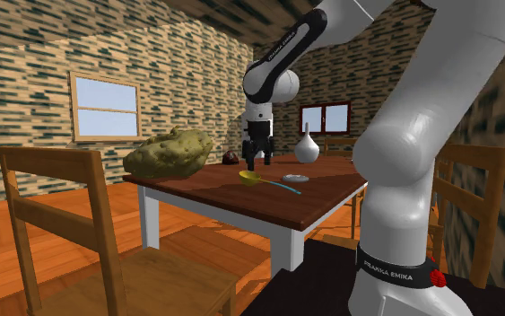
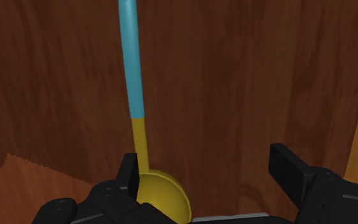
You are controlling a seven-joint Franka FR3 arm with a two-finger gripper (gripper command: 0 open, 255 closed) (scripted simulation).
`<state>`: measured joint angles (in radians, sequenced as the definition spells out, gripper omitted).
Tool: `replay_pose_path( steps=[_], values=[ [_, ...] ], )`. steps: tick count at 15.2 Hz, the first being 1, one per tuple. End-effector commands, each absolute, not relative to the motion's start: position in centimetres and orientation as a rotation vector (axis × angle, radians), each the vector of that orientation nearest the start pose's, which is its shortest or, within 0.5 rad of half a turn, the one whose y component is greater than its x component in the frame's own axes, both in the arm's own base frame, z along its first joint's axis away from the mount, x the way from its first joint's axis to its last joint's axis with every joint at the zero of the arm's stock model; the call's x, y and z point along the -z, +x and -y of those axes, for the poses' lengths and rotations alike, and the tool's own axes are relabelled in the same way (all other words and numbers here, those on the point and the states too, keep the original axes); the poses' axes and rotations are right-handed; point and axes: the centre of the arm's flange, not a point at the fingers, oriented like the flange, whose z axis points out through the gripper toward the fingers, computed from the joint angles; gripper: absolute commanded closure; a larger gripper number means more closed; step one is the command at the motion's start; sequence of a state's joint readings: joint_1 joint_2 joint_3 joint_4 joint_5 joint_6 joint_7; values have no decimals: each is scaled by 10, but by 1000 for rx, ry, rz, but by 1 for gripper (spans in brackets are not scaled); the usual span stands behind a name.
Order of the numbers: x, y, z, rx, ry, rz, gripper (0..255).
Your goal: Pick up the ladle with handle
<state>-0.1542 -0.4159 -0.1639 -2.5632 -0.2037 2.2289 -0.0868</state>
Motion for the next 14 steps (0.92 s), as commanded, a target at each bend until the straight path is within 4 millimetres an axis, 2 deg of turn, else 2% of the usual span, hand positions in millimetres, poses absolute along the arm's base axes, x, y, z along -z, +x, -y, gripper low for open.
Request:
replay_pose_path(
  steps=[1, 4, 5, 12, 14],
  values=[
    [-402, 397, 154, 107, -3275, -161, 0],
    [-383, 408, 182, 119, -3310, -156, 0],
    [-381, 410, 185, 121, -3314, -155, 0],
    [-341, 410, 185, 121, -3314, -155, 0],
    [-341, 410, 185, 121, -3314, -155, 0]
  ],
)
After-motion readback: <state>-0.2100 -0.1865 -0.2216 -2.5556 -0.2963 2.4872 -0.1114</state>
